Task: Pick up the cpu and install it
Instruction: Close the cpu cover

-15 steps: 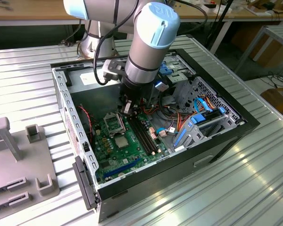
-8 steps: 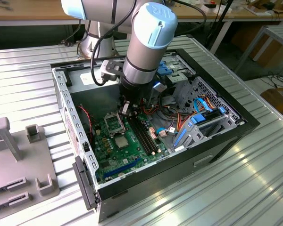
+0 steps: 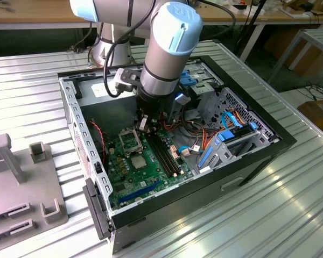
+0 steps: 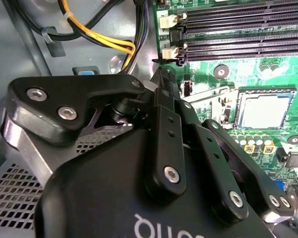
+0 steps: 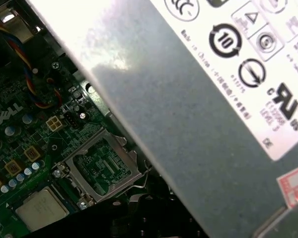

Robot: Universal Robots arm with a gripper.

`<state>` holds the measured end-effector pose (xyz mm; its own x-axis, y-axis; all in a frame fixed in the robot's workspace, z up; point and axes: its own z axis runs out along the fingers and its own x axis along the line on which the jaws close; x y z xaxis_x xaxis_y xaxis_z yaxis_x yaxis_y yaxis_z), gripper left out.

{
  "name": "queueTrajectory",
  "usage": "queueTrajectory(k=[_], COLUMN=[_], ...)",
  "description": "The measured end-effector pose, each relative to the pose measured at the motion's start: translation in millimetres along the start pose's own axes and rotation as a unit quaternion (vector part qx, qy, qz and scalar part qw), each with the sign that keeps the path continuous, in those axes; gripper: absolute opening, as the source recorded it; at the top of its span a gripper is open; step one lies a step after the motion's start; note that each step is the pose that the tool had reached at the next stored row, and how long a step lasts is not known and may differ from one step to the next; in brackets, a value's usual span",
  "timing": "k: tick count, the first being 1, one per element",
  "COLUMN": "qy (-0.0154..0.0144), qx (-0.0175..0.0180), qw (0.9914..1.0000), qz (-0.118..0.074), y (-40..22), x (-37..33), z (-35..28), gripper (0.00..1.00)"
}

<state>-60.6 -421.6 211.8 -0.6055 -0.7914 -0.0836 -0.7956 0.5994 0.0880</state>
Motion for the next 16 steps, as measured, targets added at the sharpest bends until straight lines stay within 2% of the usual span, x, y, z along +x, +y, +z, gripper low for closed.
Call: queueTrajectory(k=[3, 6, 7, 12, 16], qy=[0.0029, 0.0084, 0.0094, 0.0119, 0.0124], qx=[0.0015, 0.0046, 0.0050, 0.0052, 0.0049], qw=[0.99999, 0.99995, 0.99994, 0.99992, 0.99991], qz=[0.000, 0.000, 0.000, 0.001, 0.001], y=[0.1, 0.2, 0.2, 0.6, 0.9], x=[0.0, -0.2, -0.2, -0.5, -0.8], z=[-1.4, -2.5, -3.1, -6.5, -9.7], gripper=[0.11, 0.11, 0.11, 0.11, 0.11])
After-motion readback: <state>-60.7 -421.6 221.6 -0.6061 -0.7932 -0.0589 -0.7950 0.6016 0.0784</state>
